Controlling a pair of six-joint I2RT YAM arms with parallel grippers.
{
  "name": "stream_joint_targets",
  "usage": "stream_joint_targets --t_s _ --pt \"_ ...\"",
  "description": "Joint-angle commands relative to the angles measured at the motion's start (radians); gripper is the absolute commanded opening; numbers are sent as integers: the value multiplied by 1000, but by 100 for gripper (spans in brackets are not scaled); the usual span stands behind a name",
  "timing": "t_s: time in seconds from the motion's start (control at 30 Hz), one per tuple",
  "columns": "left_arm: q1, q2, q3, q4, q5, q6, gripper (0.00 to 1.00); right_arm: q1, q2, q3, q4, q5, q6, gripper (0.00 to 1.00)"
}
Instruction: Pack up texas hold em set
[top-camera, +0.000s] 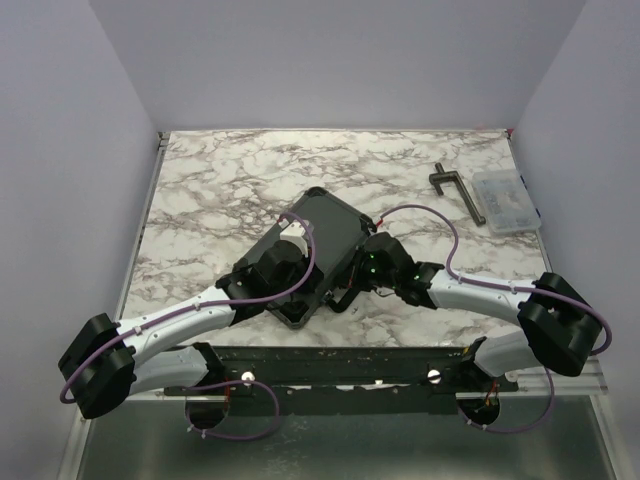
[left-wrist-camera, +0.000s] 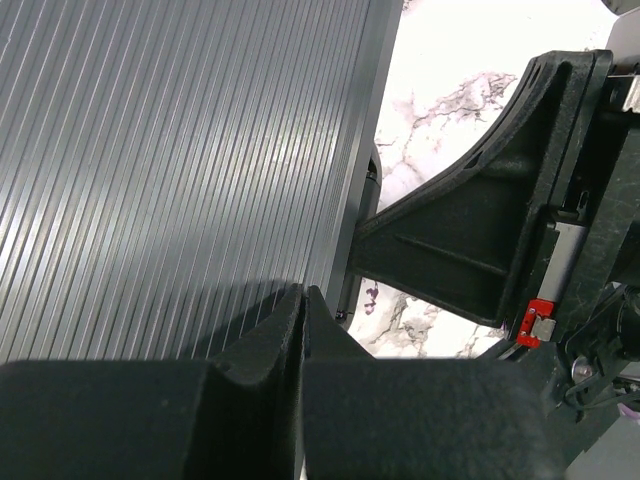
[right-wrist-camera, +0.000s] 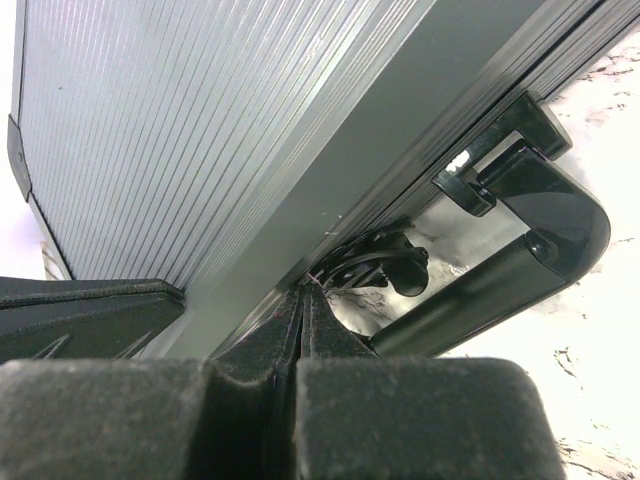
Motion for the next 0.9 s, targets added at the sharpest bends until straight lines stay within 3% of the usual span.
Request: stream_joint_targets --t_s 0.0,0.87 --pt "-54 59 -60 -220 152 -14 0 1 -18 -16 121 28 9 1" --pt "-66 133 29 -217 177 -13 0 1 -95 -160 110 91 23 0"
